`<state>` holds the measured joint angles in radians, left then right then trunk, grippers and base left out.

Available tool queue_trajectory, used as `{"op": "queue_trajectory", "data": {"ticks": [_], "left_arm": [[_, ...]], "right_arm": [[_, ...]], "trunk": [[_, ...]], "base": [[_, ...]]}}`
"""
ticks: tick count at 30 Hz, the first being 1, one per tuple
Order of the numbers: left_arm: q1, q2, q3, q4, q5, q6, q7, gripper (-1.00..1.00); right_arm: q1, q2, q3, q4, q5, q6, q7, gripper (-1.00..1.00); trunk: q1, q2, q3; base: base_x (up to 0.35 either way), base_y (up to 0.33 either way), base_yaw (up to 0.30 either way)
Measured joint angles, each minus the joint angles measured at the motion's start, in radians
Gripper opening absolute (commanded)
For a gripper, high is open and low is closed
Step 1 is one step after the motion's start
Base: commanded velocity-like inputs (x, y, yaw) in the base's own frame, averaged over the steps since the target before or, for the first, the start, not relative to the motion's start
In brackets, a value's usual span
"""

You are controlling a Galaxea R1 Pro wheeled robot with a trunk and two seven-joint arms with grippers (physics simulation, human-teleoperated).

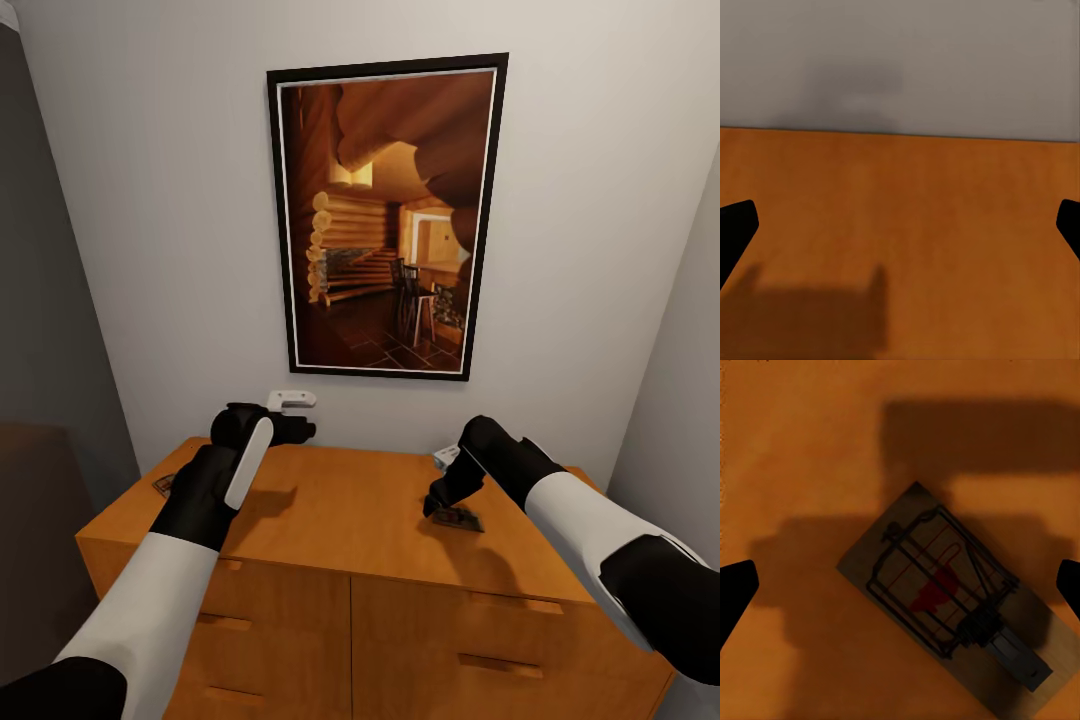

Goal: Take the four mousetraps from the cabinet in the bathroom and place them on the bathroom floor. Make sure all four end up on the same floor surface, and ensure that at least two of them are either under or directly next to the same bathroom sink.

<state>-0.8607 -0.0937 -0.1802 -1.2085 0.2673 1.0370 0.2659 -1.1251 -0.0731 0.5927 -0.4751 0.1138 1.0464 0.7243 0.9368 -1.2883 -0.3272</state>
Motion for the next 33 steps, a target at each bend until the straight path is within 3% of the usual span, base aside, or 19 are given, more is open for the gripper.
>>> {"op": "queue_trajectory", "data": {"ticks": [9,17,33], "left_arm": [[0.000,-0.004,0.000,0.001,0.000,0.000,0.000,1.00],[0.000,-0.004,0.000,0.004,0.000,0.000,0.000,1.00],[0.000,-0.004,0.000,0.005,0.000,-0.001,0.000,1.00]], "right_arm": [[0.000,-0.001,0.000,0.000,0.000,0.000,-0.001,1.00],[0.000,-0.001,0.000,0.000,0.000,0.000,-0.001,1.00],[0.000,-0.008,0.001,0.000,0.000,0.000,-0.029,1.00]], "trunk": [[0.000,0.000,0.000],[0.031,-0.056,-0.025],[0.031,-0.056,-0.025]], "base": [[0.000,0.000,0.000],[0.000,0.000,0.000],[0.000,0.000,0.000]]}}
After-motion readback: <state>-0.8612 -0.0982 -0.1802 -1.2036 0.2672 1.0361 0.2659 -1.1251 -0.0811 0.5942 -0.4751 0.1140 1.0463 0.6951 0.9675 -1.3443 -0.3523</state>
